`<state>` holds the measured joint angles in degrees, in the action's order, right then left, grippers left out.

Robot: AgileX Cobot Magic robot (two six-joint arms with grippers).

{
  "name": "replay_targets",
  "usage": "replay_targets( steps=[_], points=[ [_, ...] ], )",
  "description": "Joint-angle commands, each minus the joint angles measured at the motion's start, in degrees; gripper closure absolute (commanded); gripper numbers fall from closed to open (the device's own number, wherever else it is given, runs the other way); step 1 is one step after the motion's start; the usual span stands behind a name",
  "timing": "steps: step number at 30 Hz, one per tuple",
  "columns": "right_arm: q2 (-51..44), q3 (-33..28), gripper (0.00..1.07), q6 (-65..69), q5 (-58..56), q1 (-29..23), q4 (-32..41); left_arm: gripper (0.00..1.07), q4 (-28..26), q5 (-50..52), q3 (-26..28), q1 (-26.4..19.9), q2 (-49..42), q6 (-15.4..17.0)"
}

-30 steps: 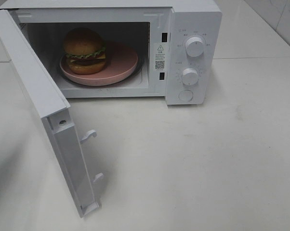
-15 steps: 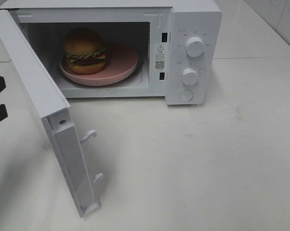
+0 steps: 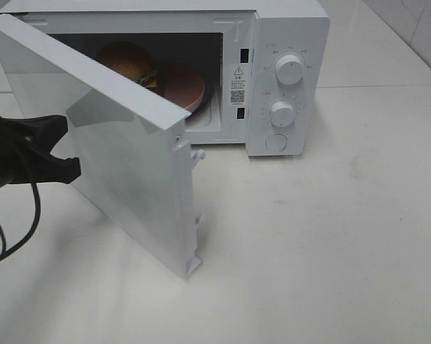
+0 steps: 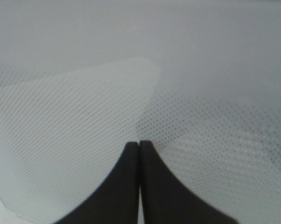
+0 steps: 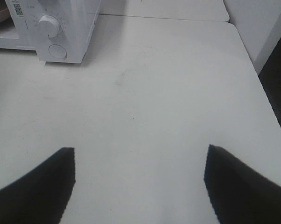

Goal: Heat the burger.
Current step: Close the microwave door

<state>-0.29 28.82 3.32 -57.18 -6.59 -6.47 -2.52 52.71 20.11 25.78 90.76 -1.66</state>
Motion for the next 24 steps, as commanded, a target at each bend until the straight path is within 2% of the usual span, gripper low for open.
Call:
replay_targets(
  steps=[1,3,4,6,9,11,13,14,16,19,23,24],
  points=[
    [-1.7,-0.1,0.32,0.3,0.3,0.4,0.1,1.07,-5.8,1.0,1.9,2.3,1.3,-1.5],
    [-1.7,-0.1,0.32,0.3,0.3,0.4,0.1,1.07,-12.1,1.0,4.3,5.0,3.4,-2.1],
    [-1.7,-0.1,0.32,0.3,0.3,0.4,0.1,1.07,-12.1,1.0,4.3,5.0,3.4,-2.1],
    [-1.7,-0.1,0.32,0.3,0.3,0.4,0.1,1.07,-17.4,1.0,6.8,7.3,5.2,-3.6],
    [-1.7,-0.1,0.32,0.3,0.3,0.4,0.1,1.07,-18.9,1.0,7.7,8.0,5.7,-4.1],
    [-1.7,-0.1,0.32,0.3,0.3,0.4,0.1,1.07,-23.5,0.6,11.8,11.0,8.2,-7.0],
    [-1.7,-0.1,0.32,0.3,0.3,0.4,0.1,1.07,-24.5,0.6,12.7,11.6,8.9,-7.6],
    [-1.7,-0.1,0.32,0.3,0.3,0.4,0.1,1.07,-27.3,0.6,15.2,12.9,10.2,-9.2],
    [-1.7,-0.1,0.32,0.3,0.3,0.4,0.1,1.07,-28.5,0.5,16.4,13.5,10.8,-9.7],
    [-1.7,-0.1,0.32,0.3,0.3,0.4,0.1,1.07,-32.9,-0.3,20.9,15.8,13.2,-13.1],
    [-1.7,-0.1,0.32,0.3,0.3,0.4,0.1,1.07,-35.8,-2.2,24.2,16.8,14.6,-15.5],
    [-1.7,-0.1,0.32,0.3,0.3,0.4,0.1,1.07,-37.4,-3.3,26.8,16.9,15.6,-16.8]
  ],
)
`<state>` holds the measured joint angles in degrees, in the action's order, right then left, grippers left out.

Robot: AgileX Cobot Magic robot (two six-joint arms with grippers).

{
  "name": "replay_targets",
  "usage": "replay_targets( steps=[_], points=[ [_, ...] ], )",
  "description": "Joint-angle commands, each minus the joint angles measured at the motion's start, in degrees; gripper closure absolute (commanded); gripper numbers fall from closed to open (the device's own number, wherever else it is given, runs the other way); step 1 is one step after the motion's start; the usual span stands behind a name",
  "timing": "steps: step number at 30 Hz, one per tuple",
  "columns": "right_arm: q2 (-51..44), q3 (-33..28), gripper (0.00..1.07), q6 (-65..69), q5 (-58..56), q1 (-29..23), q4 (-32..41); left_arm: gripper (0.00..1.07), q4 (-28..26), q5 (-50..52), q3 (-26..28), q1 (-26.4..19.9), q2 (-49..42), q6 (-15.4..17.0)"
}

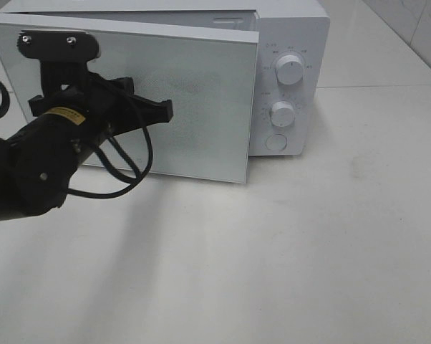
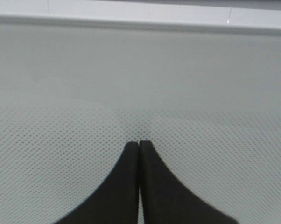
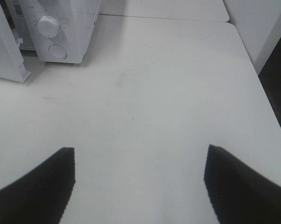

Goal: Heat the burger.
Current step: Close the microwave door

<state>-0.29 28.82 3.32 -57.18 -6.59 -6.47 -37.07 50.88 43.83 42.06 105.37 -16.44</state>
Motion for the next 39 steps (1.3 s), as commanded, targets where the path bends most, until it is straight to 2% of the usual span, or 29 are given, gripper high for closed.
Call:
replay_targets(
  steps=[1,11,14,21,29,35,39],
  points=[
    [-1.7,-0.1,0.32,0.3,0.3,0.4,0.1,1.07,-2.9,-1.4,3.0,0.6,1.0,-2.0],
    [-1.7,-0.1,0.32,0.3,0.3,0.4,0.1,1.07,-10.0,-4.1,13.2,0.6,5.7,-8.3],
    [-1.7,-0.1,0.32,0.3,0.3,0.4,0.1,1.07,-10.9,-4.4,15.4,0.6,7.2,-9.4],
    [-1.7,-0.1,0.32,0.3,0.3,0.4,0.1,1.07,-13.0,-5.4,19.7,0.1,9.2,-9.5],
    [-1.7,-0.1,0.32,0.3,0.3,0.4,0.1,1.07,-12.9,-6.8,20.9,-1.2,9.7,-10.4],
    [-1.7,-0.1,0.32,0.3,0.3,0.4,0.1,1.07,-13.1,-9.1,20.9,-0.3,9.2,-11.6],
    [-1.7,-0.1,0.32,0.3,0.3,0.4,0.1,1.07,-15.2,-14.4,20.7,2.5,7.7,-14.7]
  ],
)
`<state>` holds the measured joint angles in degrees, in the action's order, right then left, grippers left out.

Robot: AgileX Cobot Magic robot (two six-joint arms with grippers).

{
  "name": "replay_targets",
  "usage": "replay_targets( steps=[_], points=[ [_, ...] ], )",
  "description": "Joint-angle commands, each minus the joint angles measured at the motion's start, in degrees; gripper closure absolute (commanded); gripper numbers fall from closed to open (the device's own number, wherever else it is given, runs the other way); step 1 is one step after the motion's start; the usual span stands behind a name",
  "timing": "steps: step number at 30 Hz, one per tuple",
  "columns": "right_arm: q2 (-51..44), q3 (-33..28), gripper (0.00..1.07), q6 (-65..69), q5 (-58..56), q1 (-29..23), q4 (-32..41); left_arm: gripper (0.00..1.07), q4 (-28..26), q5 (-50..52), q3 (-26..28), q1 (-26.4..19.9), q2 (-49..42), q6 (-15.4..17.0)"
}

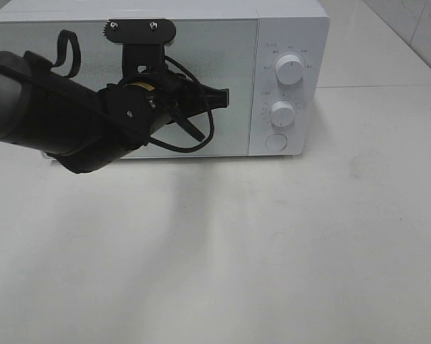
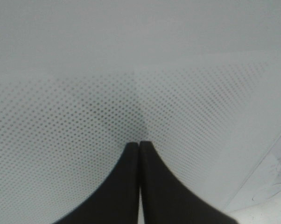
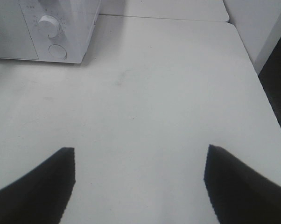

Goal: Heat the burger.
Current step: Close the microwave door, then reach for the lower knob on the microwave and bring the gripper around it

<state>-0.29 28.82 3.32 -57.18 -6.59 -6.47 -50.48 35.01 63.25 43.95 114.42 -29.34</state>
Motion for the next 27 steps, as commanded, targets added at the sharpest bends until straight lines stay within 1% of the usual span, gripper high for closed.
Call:
replay_targets(
  steps=[1,2,3,4,5,6,7,8,9,10,11,12,13,14,16,17,21,22,23,24,25,27],
  points=[
    [-1.7,-0.1,0.32,0.3,0.3,0.4,0.1,1.07,-2.8,0.6,0.4,1.9,-2.1,-2.8],
    [-1.7,-0.1,0.32,0.3,0.3,0.4,0.1,1.07,-2.8,0.6,0.4,1.9,-2.1,-2.8],
    [-1.7,-0.1,0.32,0.3,0.3,0.4,0.1,1.07,-3.1,-0.3,-0.1,2.5,-2.5,-3.8],
    [-1.7,-0.1,0.32,0.3,0.3,0.4,0.1,1.07,-3.1,-0.3,-0.1,2.5,-2.5,-3.8],
    [-1.7,-0.1,0.32,0.3,0.3,0.4,0.1,0.99,-3.4,-3.4,-1.1,3.4,-3.4,-5.3],
    [-1.7,-0.1,0.32,0.3,0.3,0.4,0.1,0.92,-3.6,-4.9,-1.5,3.8,-4.0,-5.6],
    [-1.7,-0.1,0.32,0.3,0.3,0.4,0.1,0.92,-3.6,-4.9,-1.5,3.8,-4.0,-5.6],
    [-1.7,-0.1,0.32,0.3,0.3,0.4,0.1,0.73,-3.9,-8.4,-2.6,4.5,-5.2,-5.6],
    [-1.7,-0.1,0.32,0.3,0.3,0.4,0.1,0.44,-4.1,-12.8,-3.6,4.7,-6.2,-5.6],
    [-1.7,-0.1,0.32,0.3,0.3,0.4,0.1,0.44,-4.1,-12.8,-3.6,4.7,-6.2,-5.6],
    [-1.7,-0.1,0.32,0.3,0.3,0.4,0.1,0.33,-4.2,-14.7,-4.0,4.7,-6.7,-5.6],
    [-1.7,-0.1,0.32,0.3,0.3,0.4,0.1,0.33,-4.2,-14.7,-4.0,4.7,-6.7,-5.6],
    [-1.7,-0.1,0.32,0.3,0.3,0.4,0.1,0.08,-4.2,-20.4,-4.8,4.6,-7.8,-5.7],
    [-1.7,-0.1,0.32,0.3,0.3,0.4,0.1,0.06,-4.1,-26.1,-5.6,4.3,-9.0,-5.8],
    [-1.7,-0.1,0.32,0.3,0.3,0.4,0.1,0.06,-4.0,-28.0,-6.0,4.3,-9.4,-6.0],
    [-1.7,-0.1,0.32,0.3,0.3,0.4,0.1,0.06,-3.7,-31.4,-6.9,4.2,-10.5,-7.2],
    [-1.7,-0.1,0.32,0.3,0.3,0.4,0.1,0.06,-2.6,-35.3,-8.0,4.2,-12.0,-7.2],
    [-1.7,-0.1,0.32,0.3,0.3,0.4,0.1,0.06,-2.1,-36.3,-8.4,4.2,-12.7,-7.2],
    [-1.7,-0.1,0.32,0.3,0.3,0.4,0.1,0.06,-0.2,-38.6,-8.6,4.2,-13.8,-7.2],
    [-1.7,-0.1,0.32,0.3,0.3,0.4,0.1,0.06,-0.2,-38.6,-8.6,4.2,-13.8,-7.2],
    [-1.7,-0.1,0.32,0.3,0.3,0.4,0.1,0.06,1.3,-41.7,-8.6,3.4,-14.8,-6.5],
    [-1.7,-0.1,0.32,0.3,0.3,0.4,0.1,0.06,1.4,-43.0,-8.6,3.0,-15.3,-6.2]
  ],
)
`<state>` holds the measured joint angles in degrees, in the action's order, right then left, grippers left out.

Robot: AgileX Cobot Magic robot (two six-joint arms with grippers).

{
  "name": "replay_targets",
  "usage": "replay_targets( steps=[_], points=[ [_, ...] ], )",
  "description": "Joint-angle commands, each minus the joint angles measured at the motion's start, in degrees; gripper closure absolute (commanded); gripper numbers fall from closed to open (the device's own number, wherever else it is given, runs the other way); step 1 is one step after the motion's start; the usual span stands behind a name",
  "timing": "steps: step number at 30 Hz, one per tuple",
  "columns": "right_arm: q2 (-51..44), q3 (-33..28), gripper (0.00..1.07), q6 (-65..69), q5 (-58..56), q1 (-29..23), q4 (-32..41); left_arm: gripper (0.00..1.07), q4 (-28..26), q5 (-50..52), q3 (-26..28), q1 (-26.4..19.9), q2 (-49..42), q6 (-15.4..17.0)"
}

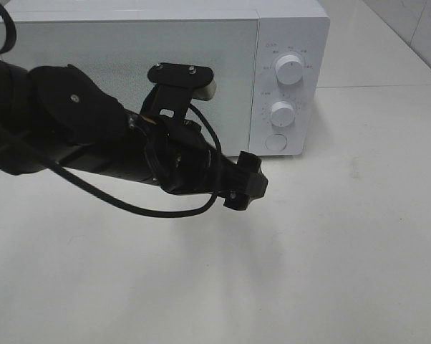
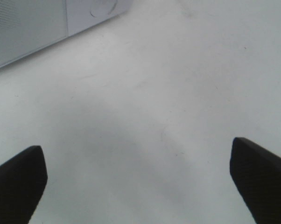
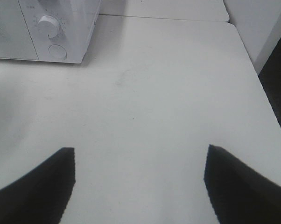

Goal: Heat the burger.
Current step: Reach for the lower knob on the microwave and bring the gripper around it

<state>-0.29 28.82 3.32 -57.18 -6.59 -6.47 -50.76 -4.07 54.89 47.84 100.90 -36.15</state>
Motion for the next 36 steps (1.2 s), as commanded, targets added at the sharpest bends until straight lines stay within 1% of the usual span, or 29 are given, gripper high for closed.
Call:
replay_targets(
  steps=[1,2,4,6,7,8,9,10,11,12,13,14,15,16,17,18,19,20,21,22,23,25,26,28,29,31,32,33,36],
  points=[
    [-1.7,-0.1,0.32,0.3,0.3,0.4,0.1,0.06,1.7,-8.3,-0.2,-2.8,-2.6,0.6],
    [-1.7,-0.1,0.32,0.3,0.3,0.4,0.1,0.06,1.7,-8.3,-0.2,-2.8,-2.6,0.6],
    [-1.7,-0.1,0.32,0.3,0.3,0.4,0.1,0.06,1.7,-15.1,-0.2,-6.6,-4.6,0.6],
    [-1.7,-0.1,0.32,0.3,0.3,0.4,0.1,0.06,1.7,-17.2,-0.2,-8.1,-5.3,0.6],
    [-1.7,-0.1,0.32,0.3,0.3,0.4,0.1,0.06,2.2,-21.2,-0.2,-10.8,-6.7,1.5],
    [-1.7,-0.1,0.32,0.3,0.3,0.4,0.1,0.06,2.2,-21.2,-0.2,-10.8,-6.7,1.5],
    [-1.7,-0.1,0.32,0.3,0.3,0.4,0.1,0.06,4.0,-24.8,-0.2,-13.5,-8.1,3.2],
    [-1.7,-0.1,0.32,0.3,0.3,0.4,0.1,0.06,4.0,-24.8,-0.2,-13.5,-8.1,3.2],
    [-1.7,-0.1,0.32,0.3,0.3,0.4,0.1,0.06,5.6,-26.6,-0.2,-15.0,-9.0,4.3],
    [-1.7,-0.1,0.32,0.3,0.3,0.4,0.1,0.06,9.1,-30.3,-0.2,-17.9,-10.7,6.9],
    [-1.7,-0.1,0.32,0.3,0.3,0.4,0.1,0.06,9.1,-30.3,-0.2,-17.9,-10.7,6.9],
    [-1.7,-0.1,0.32,0.3,0.3,0.4,0.1,0.06,10.7,-31.9,-0.2,-19.1,-11.4,8.3],
    [-1.7,-0.1,0.32,0.3,0.3,0.4,0.1,0.06,14.4,-36.3,-0.2,-22.1,-13.1,11.9],
    [-1.7,-0.1,0.32,0.3,0.3,0.4,0.1,0.06,14.4,-36.3,-0.2,-22.1,-13.1,11.9],
    [-1.7,-0.1,0.32,0.3,0.3,0.4,0.1,0.06,15.8,-37.9,-0.2,-23.3,-13.8,13.1],
    [-1.7,-0.1,0.32,0.3,0.3,0.4,0.1,0.06,19.1,-41.9,-0.2,-26.2,-15.2,15.5],
    [-1.7,-0.1,0.32,0.3,0.3,0.4,0.1,0.06,19.1,-41.9,-0.2,-26.2,-15.2,15.5],
    [-1.7,-0.1,0.32,0.3,0.3,0.4,0.1,0.06,21.8,-45.1,-0.2,-29.0,-16.8,17.0],
    [-1.7,-0.1,0.32,0.3,0.3,0.4,0.1,0.06,23.0,-46.4,-0.2,-30.1,-17.6,17.4],
    [-1.7,-0.1,0.32,0.3,0.3,0.4,0.1,0.06,23.0,-46.4,-0.2,-30.1,-17.6,17.4],
    [-1.7,-0.1,0.32,0.3,0.3,0.4,0.1,0.06,25.4,-48.9,-0.2,-32.8,-19.3,19.8],
    [-1.7,-0.1,0.32,0.3,0.3,0.4,0.1,0.06,26.2,-49.9,-0.2,-34.0,-19.9,21.0],
    [-1.7,-0.1,0.32,0.3,0.3,0.4,0.1,0.06,28.5,-52.3,-0.2,-36.8,-21.3,23.2],
    [-1.7,-0.1,0.32,0.3,0.3,0.4,0.1,0.06,30.1,-53.5,-0.2,-38.3,-22.1,24.1],
    [-1.7,-0.1,0.32,0.3,0.3,0.4,0.1,0.06,33.1,-55.7,-0.2,-40.6,-23.8,25.9],
    [-1.7,-0.1,0.32,0.3,0.3,0.4,0.1,0.06,34.7,-57.0,-0.2,-41.9,-24.6,26.8],
    [-1.7,-0.1,0.32,0.3,0.3,0.4,0.1,0.06,37.2,-59.4,-0.2,-44.2,-26.2,28.5],
    [-1.7,-0.1,0.32,0.3,0.3,0.4,0.1,0.06,37.2,-59.4,-0.2,-44.2,-26.2,28.5],
    [-1.7,-0.1,0.32,0.3,0.3,0.4,0.1,0.06,41.1,-63.9,-0.2,-48.6,-30.2,31.2]
  ],
)
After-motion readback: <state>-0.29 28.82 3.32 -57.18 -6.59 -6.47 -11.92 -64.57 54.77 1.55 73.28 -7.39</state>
